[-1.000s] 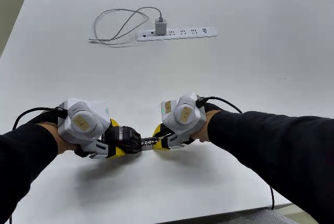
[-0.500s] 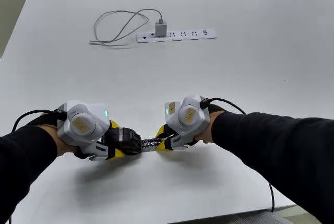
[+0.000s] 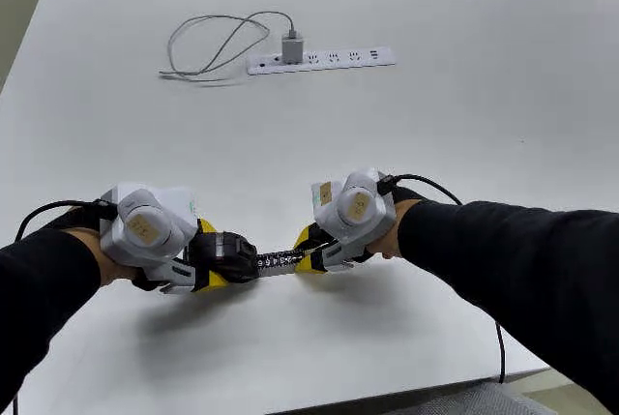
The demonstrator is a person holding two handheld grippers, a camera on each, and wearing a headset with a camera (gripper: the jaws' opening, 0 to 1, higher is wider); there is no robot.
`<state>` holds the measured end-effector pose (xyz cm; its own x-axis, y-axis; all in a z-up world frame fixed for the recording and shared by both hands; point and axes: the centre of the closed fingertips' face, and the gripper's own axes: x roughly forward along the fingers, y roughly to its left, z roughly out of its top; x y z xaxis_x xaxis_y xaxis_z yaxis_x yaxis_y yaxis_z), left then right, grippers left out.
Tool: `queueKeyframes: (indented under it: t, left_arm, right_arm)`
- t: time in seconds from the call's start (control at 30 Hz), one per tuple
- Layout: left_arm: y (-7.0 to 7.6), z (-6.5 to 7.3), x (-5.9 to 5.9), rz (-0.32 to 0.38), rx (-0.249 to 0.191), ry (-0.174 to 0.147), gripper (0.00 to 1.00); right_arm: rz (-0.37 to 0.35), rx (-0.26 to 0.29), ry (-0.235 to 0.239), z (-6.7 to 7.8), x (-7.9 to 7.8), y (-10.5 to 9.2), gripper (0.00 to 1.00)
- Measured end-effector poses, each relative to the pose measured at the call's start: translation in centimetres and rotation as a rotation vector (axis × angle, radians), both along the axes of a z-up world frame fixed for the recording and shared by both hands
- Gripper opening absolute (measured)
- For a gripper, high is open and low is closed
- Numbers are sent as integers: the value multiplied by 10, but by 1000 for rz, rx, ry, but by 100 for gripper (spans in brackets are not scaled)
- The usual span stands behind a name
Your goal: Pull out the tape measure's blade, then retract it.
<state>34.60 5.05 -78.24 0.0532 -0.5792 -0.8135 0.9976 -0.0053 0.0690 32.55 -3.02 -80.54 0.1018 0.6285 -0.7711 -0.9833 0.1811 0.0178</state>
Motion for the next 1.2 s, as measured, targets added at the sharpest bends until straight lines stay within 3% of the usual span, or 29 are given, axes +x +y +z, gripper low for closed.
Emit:
queueKeyframes:
  t: [1.2]
  left_arm:
    - [-1,0,0,-3,1,0,33]
  right_arm:
    - [-36,10,10,1,-3,-25,10]
